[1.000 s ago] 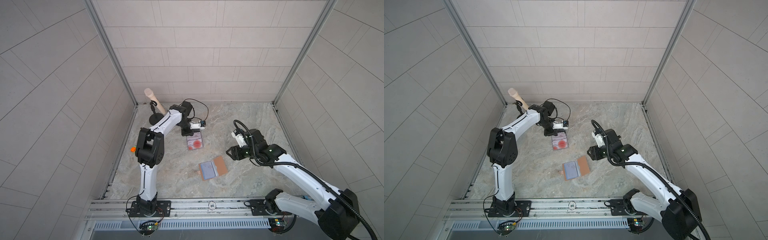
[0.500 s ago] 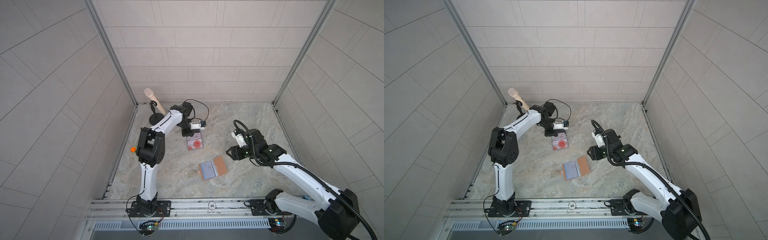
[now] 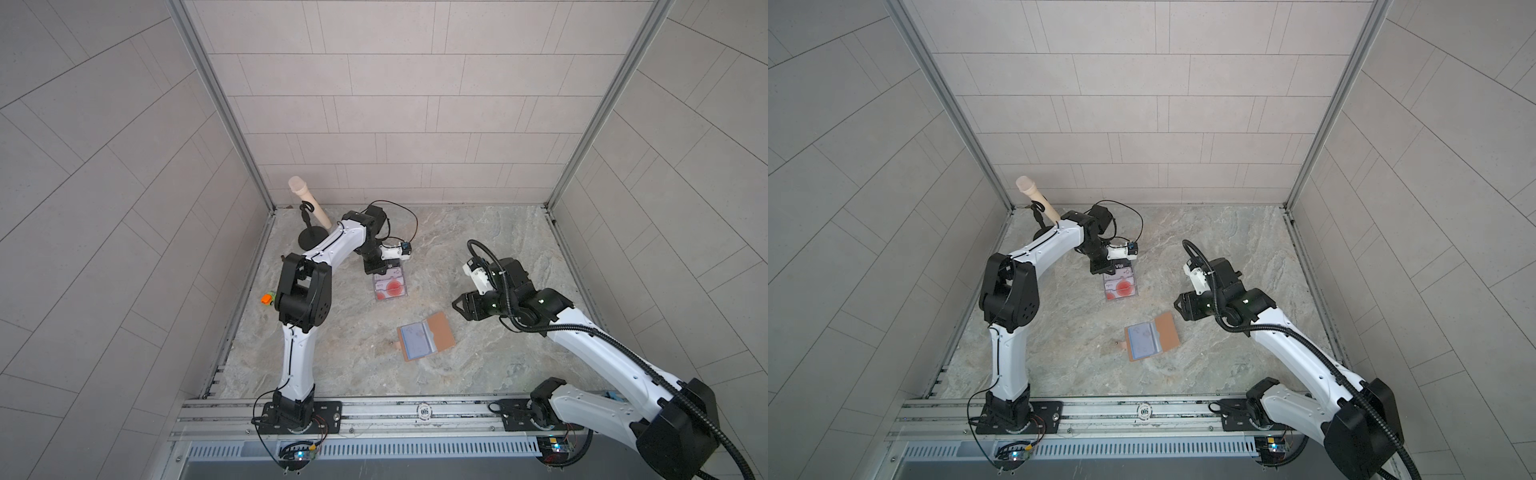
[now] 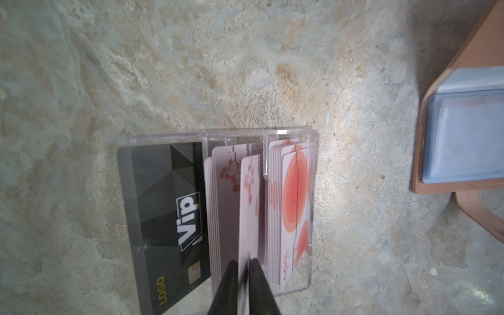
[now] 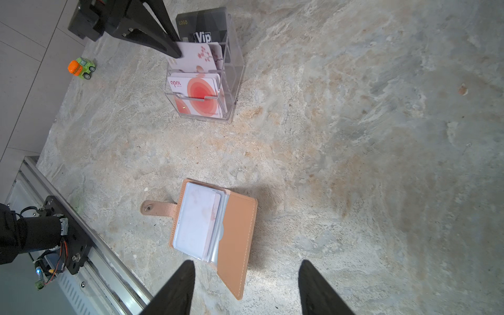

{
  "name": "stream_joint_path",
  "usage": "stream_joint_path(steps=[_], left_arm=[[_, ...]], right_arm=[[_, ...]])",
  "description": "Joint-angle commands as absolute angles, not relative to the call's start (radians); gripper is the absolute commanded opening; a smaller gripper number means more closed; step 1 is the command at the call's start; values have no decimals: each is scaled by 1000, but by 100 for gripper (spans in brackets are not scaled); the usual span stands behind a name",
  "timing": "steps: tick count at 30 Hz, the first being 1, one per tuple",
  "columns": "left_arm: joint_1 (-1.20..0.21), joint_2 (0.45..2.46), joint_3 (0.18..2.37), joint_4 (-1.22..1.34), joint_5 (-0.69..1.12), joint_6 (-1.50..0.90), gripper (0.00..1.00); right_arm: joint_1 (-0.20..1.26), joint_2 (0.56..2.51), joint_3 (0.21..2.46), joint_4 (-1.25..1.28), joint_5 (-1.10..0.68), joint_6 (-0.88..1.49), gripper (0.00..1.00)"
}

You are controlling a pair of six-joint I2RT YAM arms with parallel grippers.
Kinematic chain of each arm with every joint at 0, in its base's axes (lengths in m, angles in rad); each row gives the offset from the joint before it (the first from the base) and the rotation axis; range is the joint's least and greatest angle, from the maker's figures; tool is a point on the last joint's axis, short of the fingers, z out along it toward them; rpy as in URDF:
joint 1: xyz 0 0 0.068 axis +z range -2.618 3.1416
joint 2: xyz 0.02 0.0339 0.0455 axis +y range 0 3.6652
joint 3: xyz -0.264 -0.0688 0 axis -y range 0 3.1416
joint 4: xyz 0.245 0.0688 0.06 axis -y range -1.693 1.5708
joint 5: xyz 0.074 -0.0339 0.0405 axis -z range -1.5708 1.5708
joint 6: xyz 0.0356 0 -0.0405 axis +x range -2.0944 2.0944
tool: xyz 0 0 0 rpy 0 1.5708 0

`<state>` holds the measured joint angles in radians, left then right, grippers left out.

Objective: Take the credit cards out of the card holder
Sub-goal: Place the credit card in the storage box.

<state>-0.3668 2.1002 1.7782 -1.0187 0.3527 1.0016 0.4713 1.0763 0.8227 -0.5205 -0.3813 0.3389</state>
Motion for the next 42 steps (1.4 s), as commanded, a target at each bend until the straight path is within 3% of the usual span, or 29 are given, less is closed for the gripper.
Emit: stream_joint_path(steps=[1,9,25,29,33,42], left_arm=[[-364,2114,1796,-1029,356,996,17],[-364,2113,1796,-1031,354,985,24],[-374,1920,1741,-984,350,833,64],[-367,1844,1737,-985,417,759,68],[-354,1746,1719,-939,493,633,74],[-365,1481,1408,-686,329,84,75]], right_arm=[[472,1057,818,-514,-388,320,63],[472,1057,817,-513,-387,319,63],[483,1052,817,-504,-405,297,64],[512,1026,812,-508,-368,297,64],[545,1020,823,-529,-334,304,65],[677,1042,831,-518,-288,370,65]])
